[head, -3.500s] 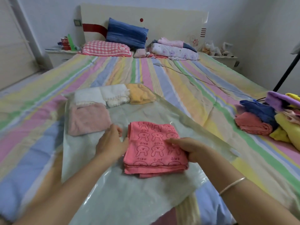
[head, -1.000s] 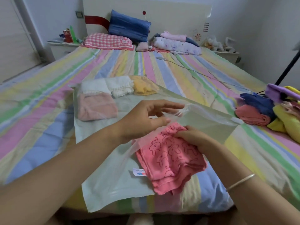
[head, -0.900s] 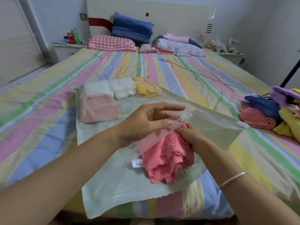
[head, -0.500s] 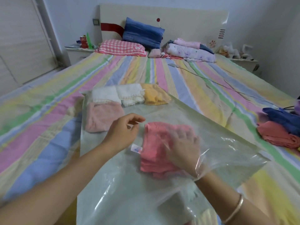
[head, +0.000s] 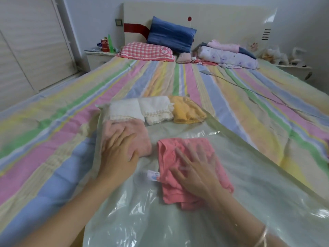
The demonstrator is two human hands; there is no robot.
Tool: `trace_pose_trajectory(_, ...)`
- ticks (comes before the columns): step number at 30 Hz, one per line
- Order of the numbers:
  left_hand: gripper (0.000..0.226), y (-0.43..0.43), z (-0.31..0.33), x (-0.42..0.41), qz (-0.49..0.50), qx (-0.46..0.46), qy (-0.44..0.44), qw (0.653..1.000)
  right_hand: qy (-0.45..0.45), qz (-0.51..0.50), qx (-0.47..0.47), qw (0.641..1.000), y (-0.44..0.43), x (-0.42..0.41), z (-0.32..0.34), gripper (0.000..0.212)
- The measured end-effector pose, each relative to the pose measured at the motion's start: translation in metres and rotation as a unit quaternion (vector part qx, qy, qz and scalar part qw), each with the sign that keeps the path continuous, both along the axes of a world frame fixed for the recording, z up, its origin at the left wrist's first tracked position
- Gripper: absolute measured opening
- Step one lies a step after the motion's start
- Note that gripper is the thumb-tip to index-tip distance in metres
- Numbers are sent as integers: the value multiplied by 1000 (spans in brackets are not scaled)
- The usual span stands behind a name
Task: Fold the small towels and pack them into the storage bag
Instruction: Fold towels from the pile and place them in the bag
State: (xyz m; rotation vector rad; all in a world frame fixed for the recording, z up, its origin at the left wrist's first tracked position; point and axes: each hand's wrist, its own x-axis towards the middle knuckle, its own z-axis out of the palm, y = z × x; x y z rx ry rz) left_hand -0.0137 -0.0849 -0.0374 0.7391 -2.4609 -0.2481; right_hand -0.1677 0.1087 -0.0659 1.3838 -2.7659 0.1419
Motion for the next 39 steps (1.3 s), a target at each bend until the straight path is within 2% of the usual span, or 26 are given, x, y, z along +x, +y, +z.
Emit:
trace_pose_trajectory(3,78,1,-3,1,7,29,-67,997,22,25,-7,999,-23,-22,3,74)
trace_pose_trajectory(6,87,-3,-10,5,11,20,-143,989,24,35,-5,999,-50,-43,6,70)
trace_pose_trajectory(8,86,-5,-13,7,5,18,-146,989,5,30,-9,999,-71,-55,8,66)
trace_pose_trajectory(10,88,-7,-12,4,3,20,-148,989,-9,39,-29,999,-83,-61,12,71)
trace_pose_trajectory(13,87,-11,-3,-1,1,33,-126,991,27,35,-35,998,-73,-53,21,82)
trace_pose_trajectory(15,83,-10,5,-8,-2,29,-103,994,26,3,-51,998,-53,-47,23,70)
trace_pose_trajectory(18,70,3,17,-22,-24,41,-82,996,-27,-42,-74,996,-20,-53,23,59)
trace_pose_trajectory(21,66,32,27,-40,-101,93,-81,987,-27,-155,-80,984,1,-77,22,83)
trace_pose_trajectory(23,67,53,30,-52,-172,90,-92,977,-47,-198,-103,974,4,-85,23,64)
trace_pose_trajectory(25,73,67,31,-62,-229,78,-105,965,-140,-163,-81,973,-1,-87,28,47)
trace_pose_trajectory(27,78,73,30,-71,-266,72,-134,952,-241,-118,-114,957,-6,-86,29,36)
trace_pose_trajectory(30,70,76,30,-80,-307,102,-153,934,-321,-26,-236,917,-15,-81,28,20)
trace_pose_trajectory(32,69,77,29,-81,-325,130,-151,924,-328,28,-288,899,-24,-80,27,30)
trace_pose_trajectory(34,72,77,27,-78,-332,130,-156,921,-323,-14,-365,873,-42,-87,25,25)
trace_pose_trajectory(36,73,76,26,-75,-337,122,-163,919,-309,-123,-415,847,-63,-99,27,14)
trace_pose_trajectory(38,71,74,25,-74,-343,131,-160,916,-325,-169,-415,833,-79,-108,22,19)
trace_pose_trajectory(39,69,72,26,-73,-347,147,-153,914,-339,-171,-389,839,-83,-111,20,24)
